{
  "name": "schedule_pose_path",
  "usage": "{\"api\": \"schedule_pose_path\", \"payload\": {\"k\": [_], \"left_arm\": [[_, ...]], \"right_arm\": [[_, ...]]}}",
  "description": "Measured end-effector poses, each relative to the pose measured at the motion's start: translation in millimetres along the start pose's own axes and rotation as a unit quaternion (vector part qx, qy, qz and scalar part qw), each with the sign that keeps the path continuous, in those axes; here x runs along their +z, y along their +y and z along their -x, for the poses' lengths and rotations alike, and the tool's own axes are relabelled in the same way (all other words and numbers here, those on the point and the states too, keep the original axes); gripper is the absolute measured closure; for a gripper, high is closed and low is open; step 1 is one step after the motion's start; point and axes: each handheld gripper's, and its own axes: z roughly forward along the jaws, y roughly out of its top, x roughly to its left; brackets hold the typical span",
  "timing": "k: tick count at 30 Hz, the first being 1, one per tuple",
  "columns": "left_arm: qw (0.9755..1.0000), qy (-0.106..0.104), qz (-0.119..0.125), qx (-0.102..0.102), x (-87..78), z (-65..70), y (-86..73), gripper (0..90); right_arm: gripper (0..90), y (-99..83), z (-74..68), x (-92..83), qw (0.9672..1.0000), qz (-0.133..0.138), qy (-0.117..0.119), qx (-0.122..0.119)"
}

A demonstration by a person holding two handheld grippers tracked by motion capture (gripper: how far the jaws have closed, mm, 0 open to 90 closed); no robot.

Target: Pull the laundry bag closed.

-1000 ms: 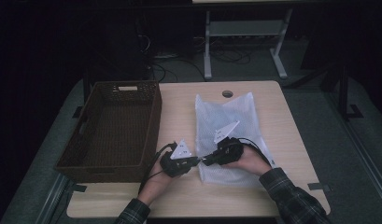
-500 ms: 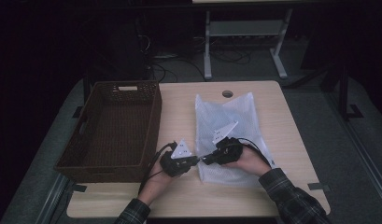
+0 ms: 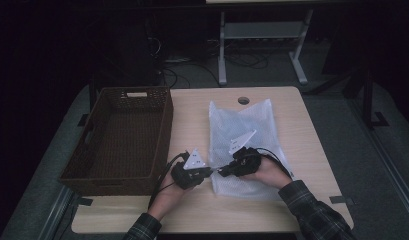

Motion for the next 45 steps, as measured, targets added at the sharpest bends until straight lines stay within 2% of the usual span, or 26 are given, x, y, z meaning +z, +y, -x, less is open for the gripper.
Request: {"api": "schedule_pose_path", "payload": {"k": [32,45], "left_arm": [[0.9997,0.002,0.004,-0.026,-2.9,-2.7,-2.7,85.7],[0.9996,0.002,0.007,-0.028,-3.3,-1.8,-2.7,85.7]], "right_arm": [[86.1,-13.2,0.4,-12.3,0.9999,0.003,-0.01,0.01],[86.2,-17.5,-1.5,-16.7,0.9999,0.005,-0.014,-0.001]]}}
